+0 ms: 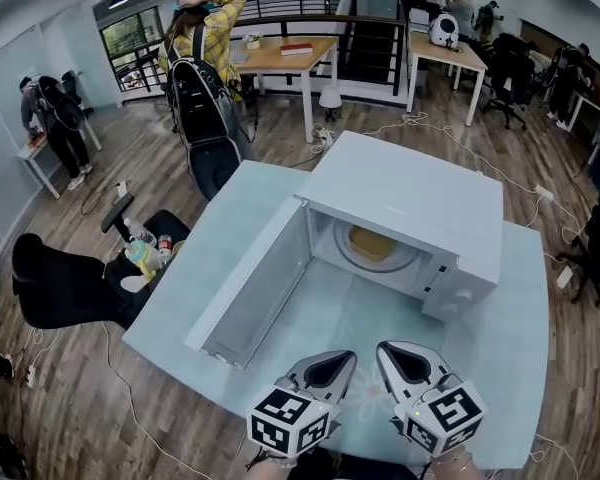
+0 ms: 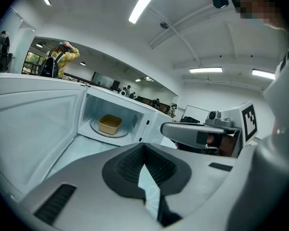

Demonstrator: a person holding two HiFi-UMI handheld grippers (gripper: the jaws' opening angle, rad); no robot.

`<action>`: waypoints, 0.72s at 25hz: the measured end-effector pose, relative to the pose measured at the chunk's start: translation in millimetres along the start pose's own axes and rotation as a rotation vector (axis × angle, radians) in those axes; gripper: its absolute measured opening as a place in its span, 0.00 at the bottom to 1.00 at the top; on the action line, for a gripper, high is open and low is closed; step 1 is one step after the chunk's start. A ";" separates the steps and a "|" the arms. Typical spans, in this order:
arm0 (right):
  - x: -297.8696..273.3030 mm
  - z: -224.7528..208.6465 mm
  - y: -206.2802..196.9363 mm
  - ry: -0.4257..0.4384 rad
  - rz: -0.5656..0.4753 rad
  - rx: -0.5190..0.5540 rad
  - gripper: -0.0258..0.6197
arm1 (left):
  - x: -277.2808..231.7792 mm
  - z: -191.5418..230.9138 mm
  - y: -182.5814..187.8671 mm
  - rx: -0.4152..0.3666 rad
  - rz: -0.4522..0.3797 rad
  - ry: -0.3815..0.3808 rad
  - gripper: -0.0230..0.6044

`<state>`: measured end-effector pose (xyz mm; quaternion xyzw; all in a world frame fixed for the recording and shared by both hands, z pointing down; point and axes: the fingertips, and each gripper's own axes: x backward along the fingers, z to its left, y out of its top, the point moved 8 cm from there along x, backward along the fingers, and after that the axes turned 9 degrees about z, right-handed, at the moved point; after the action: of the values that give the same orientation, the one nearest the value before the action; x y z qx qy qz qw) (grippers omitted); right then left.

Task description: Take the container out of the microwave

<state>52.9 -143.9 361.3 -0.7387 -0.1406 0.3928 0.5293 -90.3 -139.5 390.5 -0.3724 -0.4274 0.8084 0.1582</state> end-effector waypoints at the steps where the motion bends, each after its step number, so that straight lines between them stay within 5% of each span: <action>1: -6.8 -1.5 1.3 -0.008 0.009 0.003 0.05 | -1.0 6.5 2.1 -0.009 0.008 0.000 0.06; 18: -85.3 -45.6 24.5 -0.154 0.079 0.062 0.05 | -43.7 75.3 38.4 -0.077 0.061 -0.022 0.06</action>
<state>25.5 -237.6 382.3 -0.6944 -0.1393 0.4734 0.5237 -114.0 -230.2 406.7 -0.3821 -0.4482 0.8000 0.1143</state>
